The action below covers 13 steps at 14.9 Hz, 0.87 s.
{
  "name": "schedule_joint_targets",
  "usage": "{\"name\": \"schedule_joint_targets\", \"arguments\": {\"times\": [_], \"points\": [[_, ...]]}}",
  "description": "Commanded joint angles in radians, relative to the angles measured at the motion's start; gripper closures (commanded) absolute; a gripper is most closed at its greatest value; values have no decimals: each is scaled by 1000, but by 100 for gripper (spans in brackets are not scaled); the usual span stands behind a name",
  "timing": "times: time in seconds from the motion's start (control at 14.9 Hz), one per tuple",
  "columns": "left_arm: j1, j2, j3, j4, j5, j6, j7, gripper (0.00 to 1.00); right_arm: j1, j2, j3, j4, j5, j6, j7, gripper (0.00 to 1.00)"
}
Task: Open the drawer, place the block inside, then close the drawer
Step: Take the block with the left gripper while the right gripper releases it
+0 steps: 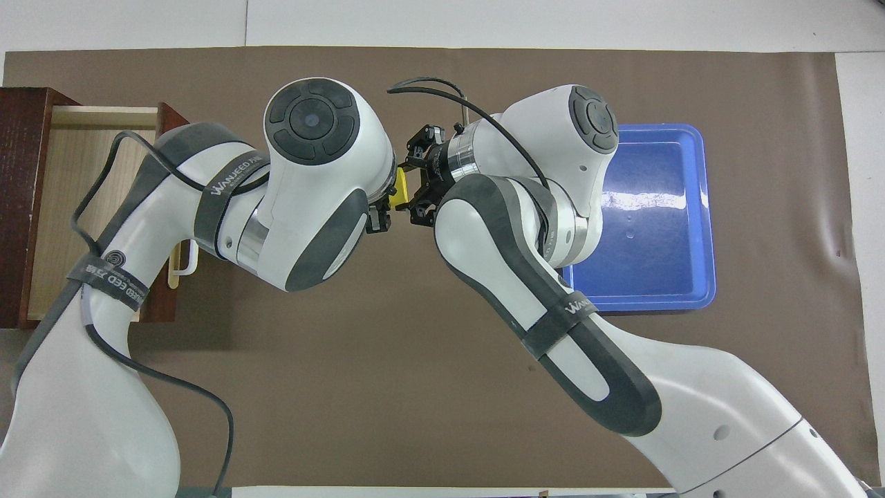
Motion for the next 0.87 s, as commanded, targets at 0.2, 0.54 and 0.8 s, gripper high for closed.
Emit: {"name": "schedule_joint_targets", "arguments": {"times": [0.2,0.54,0.8], "points": [[3,-31,11,-13,18,-42,13,100,-30,1,-3,6,-8,6,13,6],[98,-72,9,54,12,-212,206,100,-152,-69,-8,-39,-15,-105,-118,3],[256,-170,9,44,-41,-303,428,100,-251,-198,-8,-133,-135,-217,-330,1]]}}
